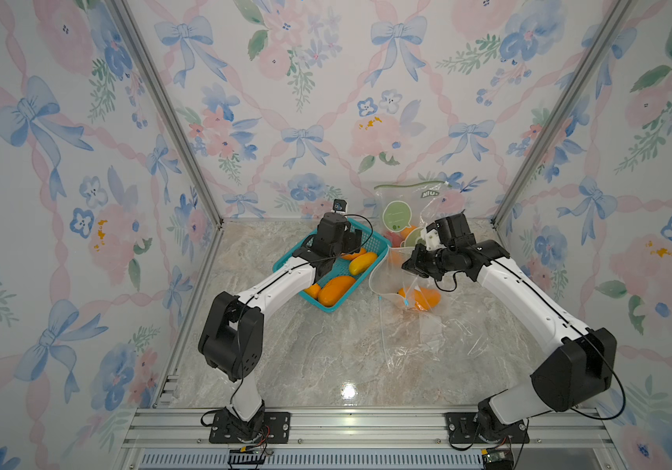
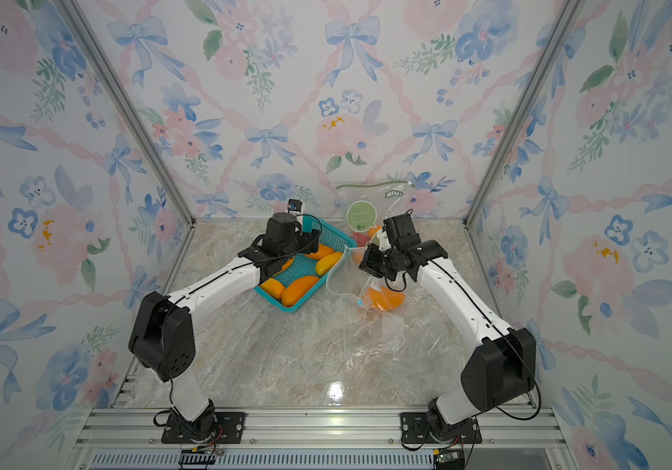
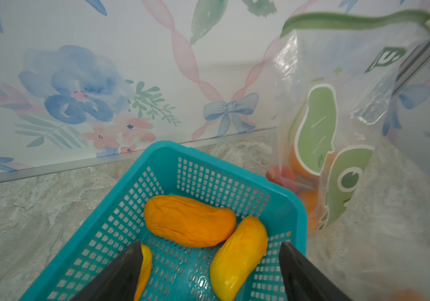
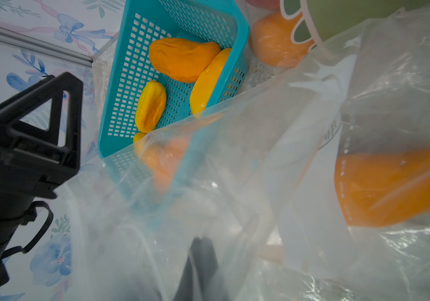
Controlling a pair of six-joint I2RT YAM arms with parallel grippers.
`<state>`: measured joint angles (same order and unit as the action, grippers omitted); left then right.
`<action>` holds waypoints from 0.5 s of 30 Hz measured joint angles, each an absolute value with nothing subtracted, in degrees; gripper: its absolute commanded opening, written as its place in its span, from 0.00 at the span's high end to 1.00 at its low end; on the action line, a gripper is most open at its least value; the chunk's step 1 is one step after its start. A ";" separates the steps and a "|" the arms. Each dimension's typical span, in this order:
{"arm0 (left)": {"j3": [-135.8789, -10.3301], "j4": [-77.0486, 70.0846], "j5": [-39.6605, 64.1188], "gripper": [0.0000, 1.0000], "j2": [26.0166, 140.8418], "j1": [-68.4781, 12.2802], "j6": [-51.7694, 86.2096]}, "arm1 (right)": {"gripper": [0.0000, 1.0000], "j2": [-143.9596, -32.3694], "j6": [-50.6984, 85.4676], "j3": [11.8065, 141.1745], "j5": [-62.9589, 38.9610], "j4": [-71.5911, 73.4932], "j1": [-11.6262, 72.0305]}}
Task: Place the mango in a zip-top bag and seal the zipper
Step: Pick up the mango from the basket.
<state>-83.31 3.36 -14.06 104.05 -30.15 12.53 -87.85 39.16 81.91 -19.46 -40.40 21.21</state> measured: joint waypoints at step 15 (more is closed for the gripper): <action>-93.01 19.99 -22.09 0.18 120.33 -22.48 6.96 | 1.00 -88.20 38.76 81.91 -18.83 -40.38 21.91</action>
